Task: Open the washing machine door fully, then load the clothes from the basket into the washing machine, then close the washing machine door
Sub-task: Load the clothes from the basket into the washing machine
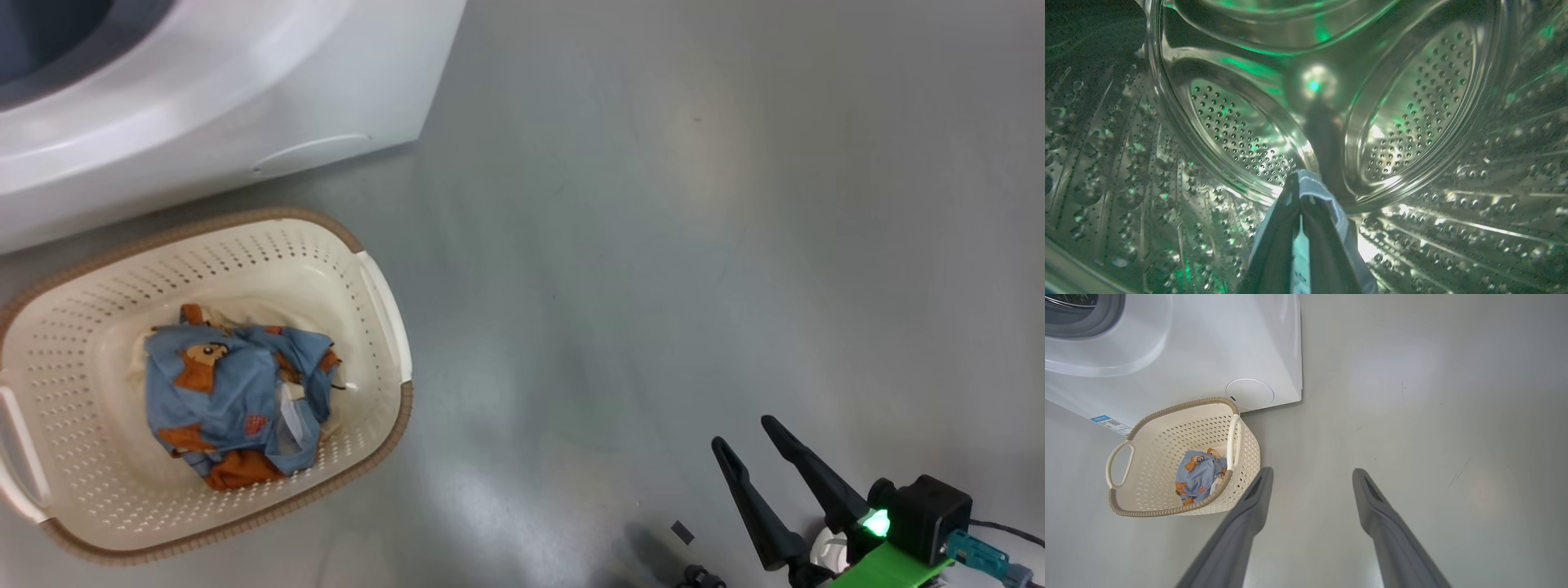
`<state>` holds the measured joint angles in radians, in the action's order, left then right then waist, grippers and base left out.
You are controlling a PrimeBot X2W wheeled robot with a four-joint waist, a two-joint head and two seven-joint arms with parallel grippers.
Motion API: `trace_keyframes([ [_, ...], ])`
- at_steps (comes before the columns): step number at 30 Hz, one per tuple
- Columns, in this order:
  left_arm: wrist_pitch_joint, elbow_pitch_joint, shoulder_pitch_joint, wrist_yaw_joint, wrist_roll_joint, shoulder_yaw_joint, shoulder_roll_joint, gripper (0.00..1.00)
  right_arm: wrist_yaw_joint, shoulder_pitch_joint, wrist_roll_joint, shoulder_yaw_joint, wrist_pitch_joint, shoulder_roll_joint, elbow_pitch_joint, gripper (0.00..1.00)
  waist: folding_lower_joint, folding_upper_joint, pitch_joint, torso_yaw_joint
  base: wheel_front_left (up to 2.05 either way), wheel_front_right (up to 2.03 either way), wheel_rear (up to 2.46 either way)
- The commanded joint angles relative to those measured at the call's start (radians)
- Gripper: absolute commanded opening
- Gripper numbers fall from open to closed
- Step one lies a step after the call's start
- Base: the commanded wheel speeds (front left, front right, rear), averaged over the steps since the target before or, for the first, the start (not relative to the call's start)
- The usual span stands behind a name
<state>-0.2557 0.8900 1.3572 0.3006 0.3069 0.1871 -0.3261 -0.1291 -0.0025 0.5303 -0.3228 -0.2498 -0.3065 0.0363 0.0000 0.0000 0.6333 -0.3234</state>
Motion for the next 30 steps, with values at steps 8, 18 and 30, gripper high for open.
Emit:
trace_keyframes([
  [8, -0.006, -0.079, -0.030, -0.068, -0.014, -0.060, -0.033, 0.19, -0.002, -0.022, 0.012, -0.026, -0.012, -0.008, -0.007, 1.00, 0.0000, 0.0000, 0.025, -0.008, 0.00, 0.00, 0.00],
  [18, -0.006, 0.082, 0.019, -0.062, -0.024, -0.054, 0.002, 1.00, -0.002, -0.024, 0.012, -0.026, -0.012, -0.008, 0.000, 1.00, 0.0000, 0.0000, 0.004, 0.008, 0.00, 0.00, 0.00],
  [30, -0.006, 0.145, -0.074, -0.035, 0.015, -0.098, 0.064, 1.00, -0.002, -0.032, 0.011, -0.032, -0.012, 0.007, 0.020, 1.00, 0.0000, 0.0000, -0.101, 0.067, 0.00, 0.00, 0.00],
])
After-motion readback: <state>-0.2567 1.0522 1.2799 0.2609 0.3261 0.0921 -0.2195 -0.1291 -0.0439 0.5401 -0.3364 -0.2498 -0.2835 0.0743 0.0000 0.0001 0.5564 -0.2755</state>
